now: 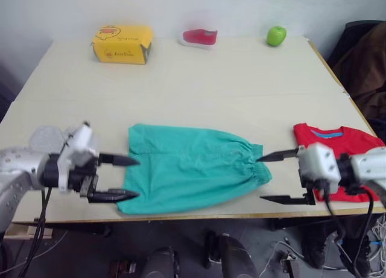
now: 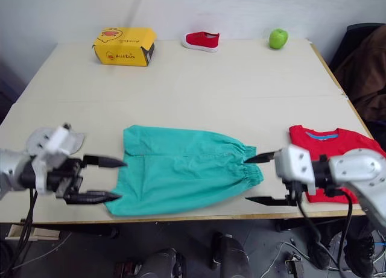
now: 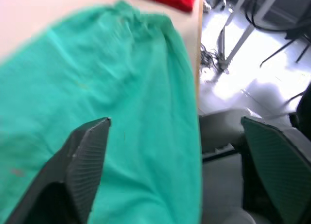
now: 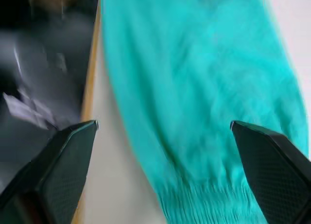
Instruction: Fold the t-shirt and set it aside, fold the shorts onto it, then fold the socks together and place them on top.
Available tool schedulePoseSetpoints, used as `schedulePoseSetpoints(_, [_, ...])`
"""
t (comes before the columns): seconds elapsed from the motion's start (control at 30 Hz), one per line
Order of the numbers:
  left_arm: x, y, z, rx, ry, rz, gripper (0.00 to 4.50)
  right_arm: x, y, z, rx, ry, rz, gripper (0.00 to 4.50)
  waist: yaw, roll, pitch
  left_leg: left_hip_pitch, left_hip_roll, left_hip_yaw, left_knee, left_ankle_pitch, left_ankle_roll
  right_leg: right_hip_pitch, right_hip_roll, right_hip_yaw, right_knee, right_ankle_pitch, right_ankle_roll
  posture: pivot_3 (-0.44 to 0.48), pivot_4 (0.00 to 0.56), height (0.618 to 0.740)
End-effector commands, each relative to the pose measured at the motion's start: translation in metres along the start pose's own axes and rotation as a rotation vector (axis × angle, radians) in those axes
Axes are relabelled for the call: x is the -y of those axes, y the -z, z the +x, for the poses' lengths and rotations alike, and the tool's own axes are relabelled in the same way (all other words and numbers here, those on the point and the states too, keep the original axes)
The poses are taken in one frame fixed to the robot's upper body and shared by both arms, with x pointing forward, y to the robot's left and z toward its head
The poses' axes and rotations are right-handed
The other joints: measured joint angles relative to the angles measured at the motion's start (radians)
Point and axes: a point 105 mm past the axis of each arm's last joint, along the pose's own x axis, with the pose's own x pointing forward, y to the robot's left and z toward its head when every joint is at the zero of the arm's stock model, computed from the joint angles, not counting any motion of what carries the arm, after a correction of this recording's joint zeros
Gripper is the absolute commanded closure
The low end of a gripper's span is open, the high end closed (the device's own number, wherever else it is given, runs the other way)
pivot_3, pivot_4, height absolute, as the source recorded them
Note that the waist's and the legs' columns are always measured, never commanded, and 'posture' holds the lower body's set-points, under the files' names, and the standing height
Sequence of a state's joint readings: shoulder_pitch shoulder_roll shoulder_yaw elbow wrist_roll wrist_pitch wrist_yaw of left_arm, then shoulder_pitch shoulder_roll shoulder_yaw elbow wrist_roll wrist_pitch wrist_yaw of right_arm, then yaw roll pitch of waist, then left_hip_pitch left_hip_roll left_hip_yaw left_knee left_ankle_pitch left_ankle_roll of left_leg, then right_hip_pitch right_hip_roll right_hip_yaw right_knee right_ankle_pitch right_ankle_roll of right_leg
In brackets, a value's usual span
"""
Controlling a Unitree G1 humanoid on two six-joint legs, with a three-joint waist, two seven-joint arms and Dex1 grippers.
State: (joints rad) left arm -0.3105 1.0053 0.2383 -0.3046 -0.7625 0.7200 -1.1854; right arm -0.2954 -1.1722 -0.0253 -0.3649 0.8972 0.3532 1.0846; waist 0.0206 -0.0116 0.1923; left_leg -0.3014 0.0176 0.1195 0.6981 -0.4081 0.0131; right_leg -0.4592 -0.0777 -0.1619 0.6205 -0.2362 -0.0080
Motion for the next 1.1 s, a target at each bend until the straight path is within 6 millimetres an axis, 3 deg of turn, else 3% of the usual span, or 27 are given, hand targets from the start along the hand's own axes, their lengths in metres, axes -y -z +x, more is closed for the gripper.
schedulePoseSetpoints(0.03, [-0.022,0.015,0.021,-0.042,-0.050,0.024,0.01,0.006,-0.003,0.023,0.045,0.024,0.071,0.18,0.001,0.000,0.000,0.000,0.000,0.000,-0.001,0.000,0.000,0.000,0.000,0.000,0.000,0.000,0.000,0.000,0.150,0.740])
schedulePoseSetpoints(0.07, [-0.029,0.018,0.028,-0.051,-0.060,0.047,0.00,0.007,0.000,0.034,0.046,0.025,0.081,0.40,0.002,0.000,0.000,0.001,0.000,0.001,-0.002,0.000,-0.001,0.000,0.001,0.000,0.001,0.000,0.000,0.000,0.150,0.740])
schedulePoseSetpoints(0.17, [-0.042,0.024,0.048,-0.049,-0.045,0.068,0.54,0.011,0.015,0.065,0.039,0.042,0.114,1.18,0.003,-0.001,0.000,-0.002,0.000,0.002,-0.001,0.001,-0.002,-0.003,0.001,0.000,0.001,0.000,0.000,0.000,0.150,0.740])
schedulePoseSetpoints(0.33, [-0.062,0.040,0.077,-0.081,-0.036,0.093,2.10,0.018,0.044,0.112,-0.024,0.086,0.139,2.94,0.003,-0.001,0.000,-0.006,-0.001,0.002,0.000,0.001,-0.001,-0.005,0.002,-0.001,0.005,0.000,0.000,0.000,0.150,0.740])
schedulePoseSetpoints(0.43, [-0.071,0.054,0.089,-0.121,-0.031,0.102,2.92,0.016,0.067,0.127,-0.135,0.092,0.095,3.87,0.001,-0.001,0.000,-0.006,-0.001,0.002,0.001,0.001,-0.001,-0.005,0.002,-0.002,0.005,0.000,0.000,0.000,0.150,0.740])
schedulePoseSetpoints(0.5, [-0.079,0.059,0.091,-0.111,-0.056,0.094,3.60,0.015,0.082,0.125,-0.209,0.097,0.078,4.50,0.001,-0.001,0.000,-0.006,-0.001,0.002,0.001,0.001,-0.001,-0.005,0.002,-0.002,0.005,0.000,0.000,0.000,0.150,0.740])
schedulePoseSetpoints(0.6, [-0.091,0.065,0.088,-0.099,-0.096,0.082,4.49,0.014,0.093,0.116,-0.255,0.113,0.078,4.50,0.002,-0.001,0.000,-0.007,-0.001,0.001,0.002,0.001,-0.001,-0.005,0.001,-0.003,0.005,0.000,0.000,0.000,0.150,0.740])
schedulePoseSetpoints(0.83, [-0.132,0.093,0.049,-0.200,-0.296,0.060,4.49,0.008,0.098,0.067,-0.283,0.191,0.139,4.50,0.005,-0.003,-0.002,-0.006,-0.001,0.000,0.002,0.001,0.000,-0.003,0.000,-0.004,0.004,0.000,0.000,0.000,0.150,0.740])
schedulePoseSetpoints(0.97, [-0.150,0.074,0.025,-0.134,-0.406,0.067,4.49,-0.001,0.101,0.030,-0.323,0.232,0.193,4.50,0.003,-0.004,-0.002,-0.005,-0.001,-0.001,0.001,0.001,0.000,-0.003,0.000,-0.005,0.003,0.000,0.001,0.000,0.150,0.740])
schedulePoseSetpoints(1.1, [-0.127,0.028,0.023,0.008,-0.254,0.118,4.49,-0.001,0.069,0.019,-0.192,0.221,0.239,4.50,-0.001,-0.005,-0.002,-0.006,-0.001,-0.001,0.001,0.001,0.000,-0.003,0.000,-0.005,0.004,0.001,0.001,0.000,0.150,0.740])
